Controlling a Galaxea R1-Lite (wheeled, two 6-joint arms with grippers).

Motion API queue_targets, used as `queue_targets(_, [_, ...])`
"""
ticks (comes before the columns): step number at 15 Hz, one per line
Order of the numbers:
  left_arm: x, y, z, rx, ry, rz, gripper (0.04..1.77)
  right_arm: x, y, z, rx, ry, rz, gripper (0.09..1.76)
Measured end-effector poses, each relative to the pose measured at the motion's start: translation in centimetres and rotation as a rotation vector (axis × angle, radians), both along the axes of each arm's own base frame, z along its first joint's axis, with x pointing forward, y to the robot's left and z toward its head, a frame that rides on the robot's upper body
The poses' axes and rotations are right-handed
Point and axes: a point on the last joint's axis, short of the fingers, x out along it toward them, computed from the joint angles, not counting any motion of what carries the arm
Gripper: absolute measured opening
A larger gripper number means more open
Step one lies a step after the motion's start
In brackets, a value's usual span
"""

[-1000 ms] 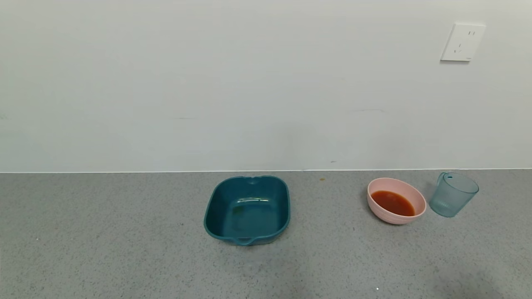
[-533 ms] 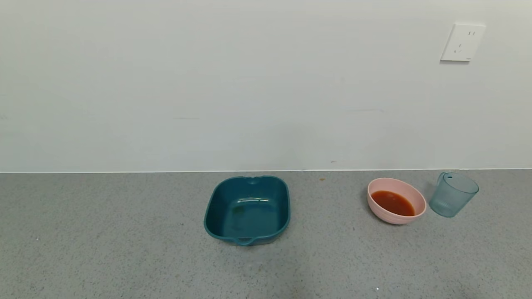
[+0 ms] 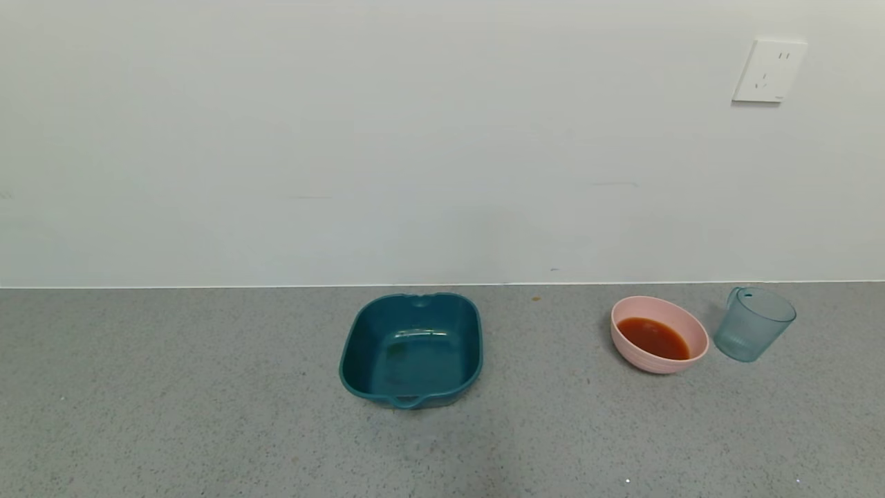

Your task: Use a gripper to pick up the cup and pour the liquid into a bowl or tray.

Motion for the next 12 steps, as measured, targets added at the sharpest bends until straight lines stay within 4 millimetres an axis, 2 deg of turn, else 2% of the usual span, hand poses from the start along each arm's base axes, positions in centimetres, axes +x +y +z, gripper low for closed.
queue_targets(5, [0.0,0.0,0.0,0.0,0.0,0.0,1.72,-0.4,-0.4,-0.7,-0.006,-0.033,-0.118,1.7])
queue_targets(12, [0.0,0.0,0.0,0.0,0.0,0.0,1.72,-2.0,-0.5,-2.6,-0.033,-0.127,-0.217,1.7])
